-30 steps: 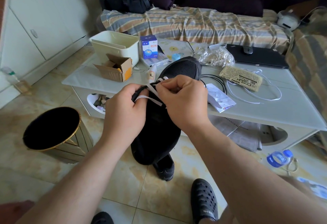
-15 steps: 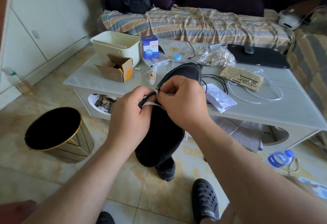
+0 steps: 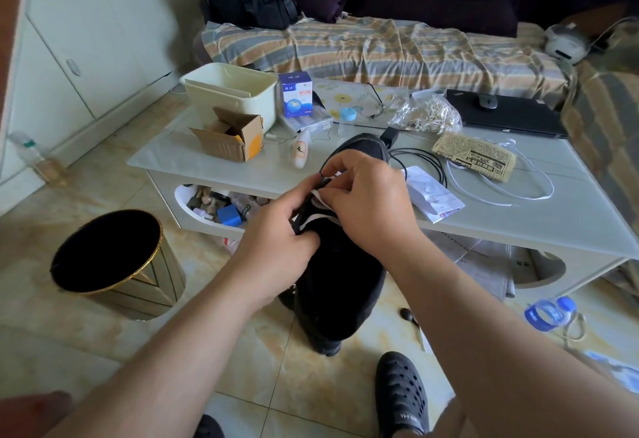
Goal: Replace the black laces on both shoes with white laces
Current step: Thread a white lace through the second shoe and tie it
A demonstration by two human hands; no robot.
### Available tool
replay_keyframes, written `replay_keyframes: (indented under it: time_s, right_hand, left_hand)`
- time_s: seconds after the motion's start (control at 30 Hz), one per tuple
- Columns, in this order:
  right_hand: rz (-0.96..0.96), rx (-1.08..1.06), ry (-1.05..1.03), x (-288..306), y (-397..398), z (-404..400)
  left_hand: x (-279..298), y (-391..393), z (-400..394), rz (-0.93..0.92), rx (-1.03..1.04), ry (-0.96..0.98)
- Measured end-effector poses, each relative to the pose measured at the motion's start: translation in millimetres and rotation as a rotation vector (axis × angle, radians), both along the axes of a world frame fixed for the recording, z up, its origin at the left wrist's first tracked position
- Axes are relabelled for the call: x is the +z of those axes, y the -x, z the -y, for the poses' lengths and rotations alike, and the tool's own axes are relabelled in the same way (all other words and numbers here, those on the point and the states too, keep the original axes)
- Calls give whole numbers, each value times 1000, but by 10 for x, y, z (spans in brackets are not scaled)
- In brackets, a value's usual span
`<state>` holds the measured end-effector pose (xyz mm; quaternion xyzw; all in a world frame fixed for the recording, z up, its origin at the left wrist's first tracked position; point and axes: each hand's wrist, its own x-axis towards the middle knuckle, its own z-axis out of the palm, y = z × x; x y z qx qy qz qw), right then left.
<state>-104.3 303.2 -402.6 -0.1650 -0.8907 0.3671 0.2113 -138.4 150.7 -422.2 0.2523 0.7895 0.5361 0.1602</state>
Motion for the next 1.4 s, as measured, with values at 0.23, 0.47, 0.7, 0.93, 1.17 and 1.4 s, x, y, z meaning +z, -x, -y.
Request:
replay_keyframes:
  time_s: [0.23,0.47,0.7,0.93,1.17,1.4]
  right_hand:
    - [-22,-57,-139,-184,-15,-4]
    - [69,-180,-26,-256,-168,-38]
    - [-65,-213,144,-246,-189,-205]
    - [-96,-193,234,-308,-153,-161]
    - [-77,-176,282,-301,-125,-115]
    - [-5,-198,228,-246,-56,-86]
  left_hand:
    - [-203,179,-56,177,425,-149]
    - [-154,157,-96,260,557,-342]
    - [-165,87,-94,462,259,-372]
    - [-311,336,14,64,388,-195]
    - [-360,328,56,-213,313,-72]
    - [-319,285,70,-270,349,-86]
